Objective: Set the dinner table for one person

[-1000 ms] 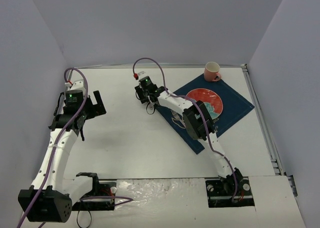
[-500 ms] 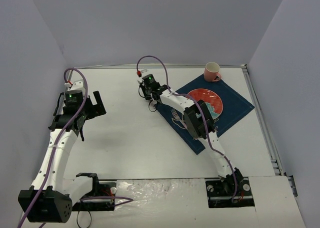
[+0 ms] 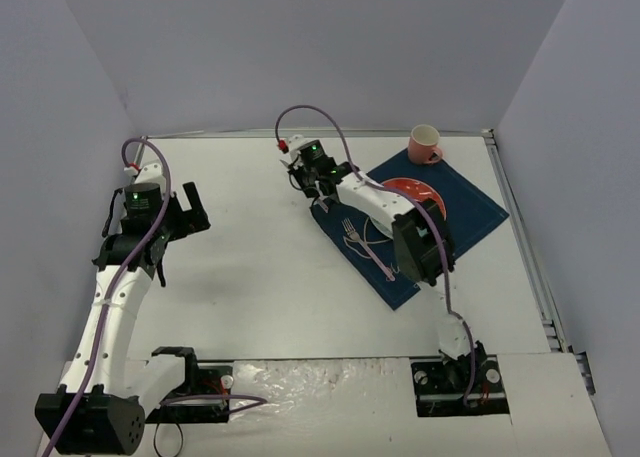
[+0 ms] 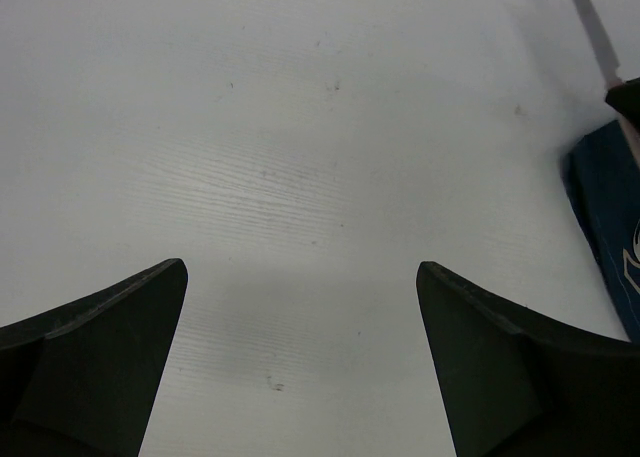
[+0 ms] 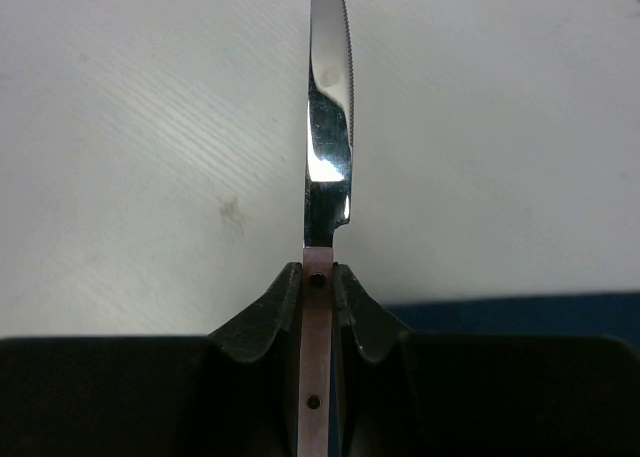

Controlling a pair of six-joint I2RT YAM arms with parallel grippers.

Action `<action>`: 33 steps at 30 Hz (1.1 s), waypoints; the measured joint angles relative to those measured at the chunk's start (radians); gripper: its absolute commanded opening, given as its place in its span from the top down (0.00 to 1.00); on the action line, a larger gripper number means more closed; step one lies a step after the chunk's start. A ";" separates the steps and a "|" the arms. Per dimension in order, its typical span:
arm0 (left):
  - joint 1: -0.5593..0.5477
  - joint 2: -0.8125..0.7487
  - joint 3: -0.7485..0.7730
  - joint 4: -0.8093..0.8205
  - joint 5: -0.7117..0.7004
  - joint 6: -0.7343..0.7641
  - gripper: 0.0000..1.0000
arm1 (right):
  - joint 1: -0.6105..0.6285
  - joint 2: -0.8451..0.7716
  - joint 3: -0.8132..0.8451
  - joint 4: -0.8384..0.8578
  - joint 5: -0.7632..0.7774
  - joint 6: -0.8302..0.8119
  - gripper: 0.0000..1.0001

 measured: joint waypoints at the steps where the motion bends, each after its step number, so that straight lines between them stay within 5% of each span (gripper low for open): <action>1: 0.000 -0.007 0.000 0.000 0.000 0.000 0.03 | -0.010 -0.067 -0.043 -0.004 -0.006 -0.020 1.00; 7: 0.000 -0.033 0.000 -0.001 0.001 0.000 0.03 | -0.126 -0.462 -0.308 0.022 -0.012 -0.134 1.00; 14: 0.000 -0.038 0.000 -0.006 0.009 0.000 0.03 | -0.358 -0.738 -0.611 0.025 -0.033 -0.258 1.00; 24: 0.000 -0.074 0.000 -0.006 0.014 0.001 0.03 | -0.670 -0.732 -0.696 0.013 -0.160 -0.458 1.00; 33: 0.000 -0.069 0.000 -0.007 0.015 0.001 0.03 | -0.797 -0.546 -0.698 0.061 -0.217 -0.580 1.00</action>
